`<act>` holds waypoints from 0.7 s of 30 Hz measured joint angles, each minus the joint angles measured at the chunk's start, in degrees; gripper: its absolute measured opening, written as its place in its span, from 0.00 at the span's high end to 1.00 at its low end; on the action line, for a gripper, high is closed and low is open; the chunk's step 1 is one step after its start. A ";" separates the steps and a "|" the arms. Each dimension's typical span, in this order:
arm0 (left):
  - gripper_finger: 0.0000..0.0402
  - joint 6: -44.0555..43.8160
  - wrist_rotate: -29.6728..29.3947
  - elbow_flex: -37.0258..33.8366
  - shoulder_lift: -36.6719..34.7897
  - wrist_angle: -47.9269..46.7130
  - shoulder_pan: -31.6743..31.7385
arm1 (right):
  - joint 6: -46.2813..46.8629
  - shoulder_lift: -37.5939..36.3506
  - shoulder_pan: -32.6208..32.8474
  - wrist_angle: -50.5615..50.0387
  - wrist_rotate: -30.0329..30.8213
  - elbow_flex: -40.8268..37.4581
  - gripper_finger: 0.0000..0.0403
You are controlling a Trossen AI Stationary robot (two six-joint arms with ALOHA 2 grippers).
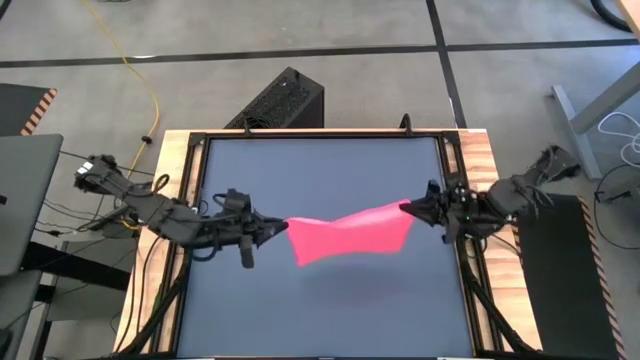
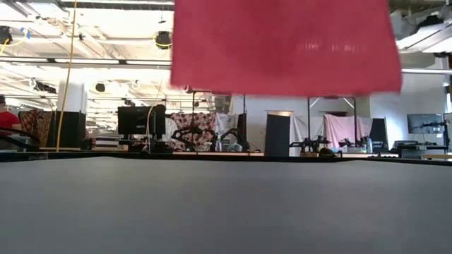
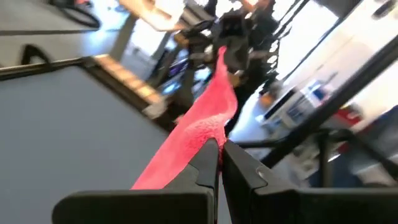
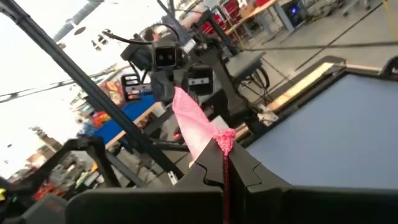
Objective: Roll towel
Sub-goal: Fold the pink towel
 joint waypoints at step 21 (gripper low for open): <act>1.00 -34.25 -11.76 -0.02 6.30 -20.69 -13.77 | 19.44 21.74 18.87 -3.21 23.20 2.73 0.96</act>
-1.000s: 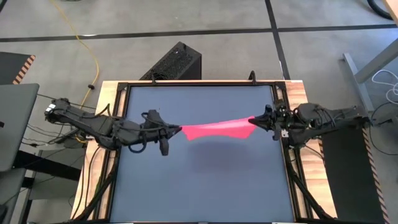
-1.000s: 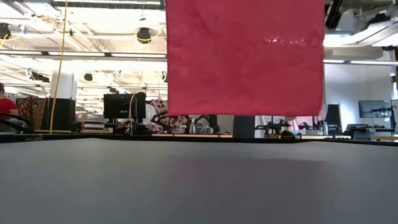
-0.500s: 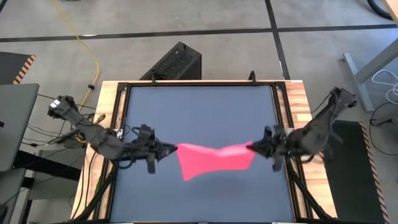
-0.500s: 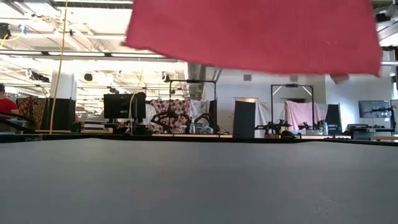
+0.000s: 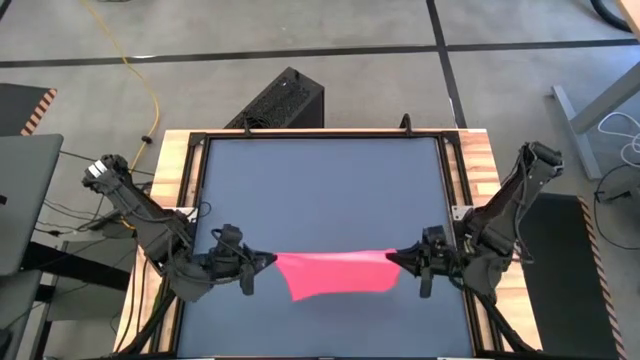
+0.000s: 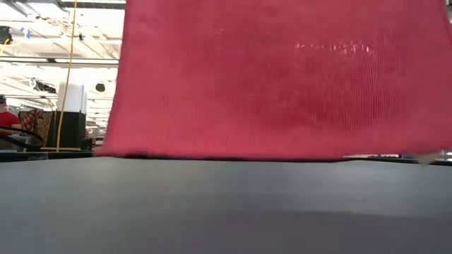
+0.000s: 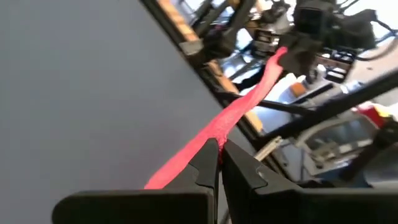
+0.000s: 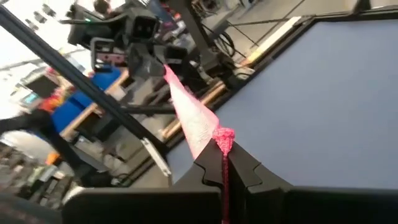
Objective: Roll towel
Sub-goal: Fold the pink towel
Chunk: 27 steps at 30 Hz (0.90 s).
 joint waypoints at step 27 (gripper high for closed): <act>1.00 2.17 7.36 -10.36 0.13 -6.05 14.67 | 7.44 0.69 -20.26 -27.63 -10.15 -4.36 0.95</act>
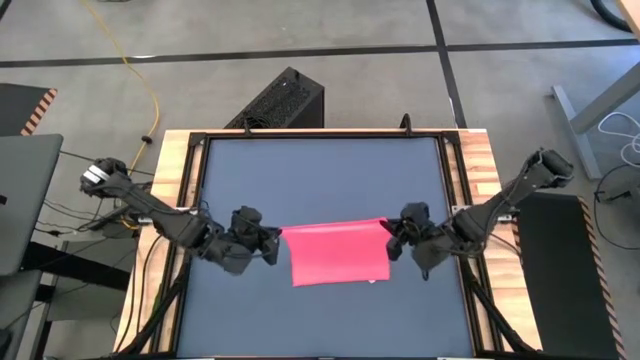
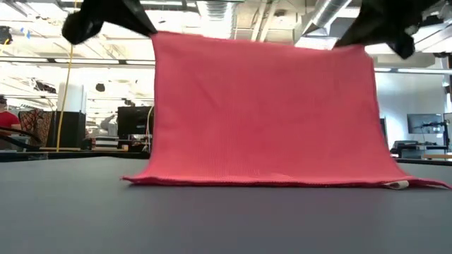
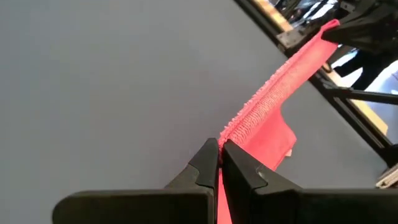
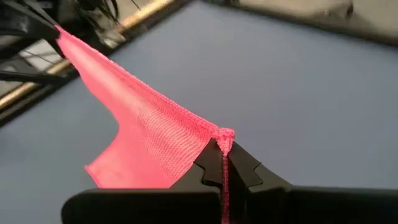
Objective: Roll towel
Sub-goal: Fold the pink towel
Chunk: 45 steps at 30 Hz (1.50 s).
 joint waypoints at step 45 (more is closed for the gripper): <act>1.00 14.78 27.99 -21.42 -0.06 39.24 22.56 | -15.71 -0.18 -28.67 9.31 -30.06 -6.00 0.96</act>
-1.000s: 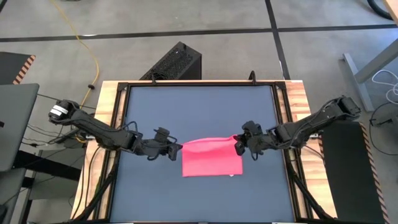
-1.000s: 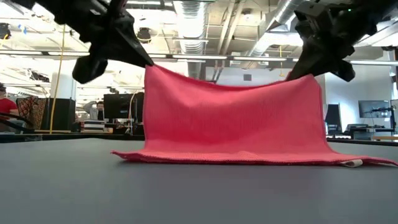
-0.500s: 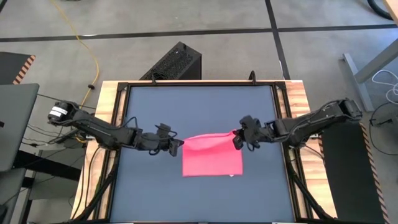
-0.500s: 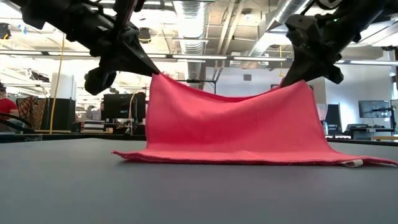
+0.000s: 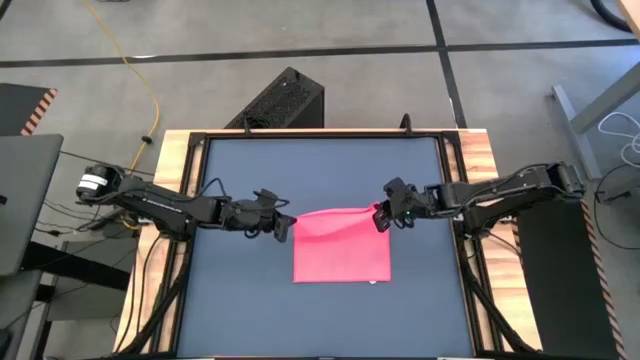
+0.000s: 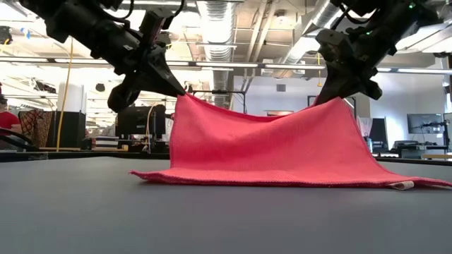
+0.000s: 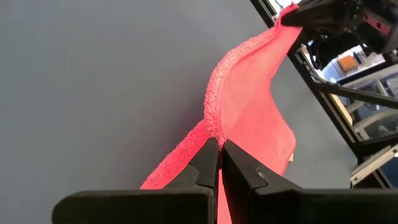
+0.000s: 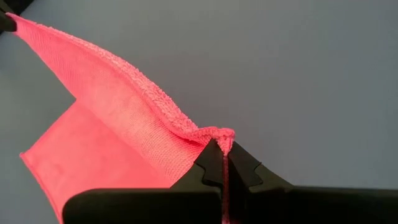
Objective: Roll towel
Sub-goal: Fold the pink towel
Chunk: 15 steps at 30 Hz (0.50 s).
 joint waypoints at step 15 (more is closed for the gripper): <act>1.00 -4.70 10.84 -9.57 0.01 16.68 8.70 | 0.37 0.24 -10.29 17.40 -12.02 -10.42 0.96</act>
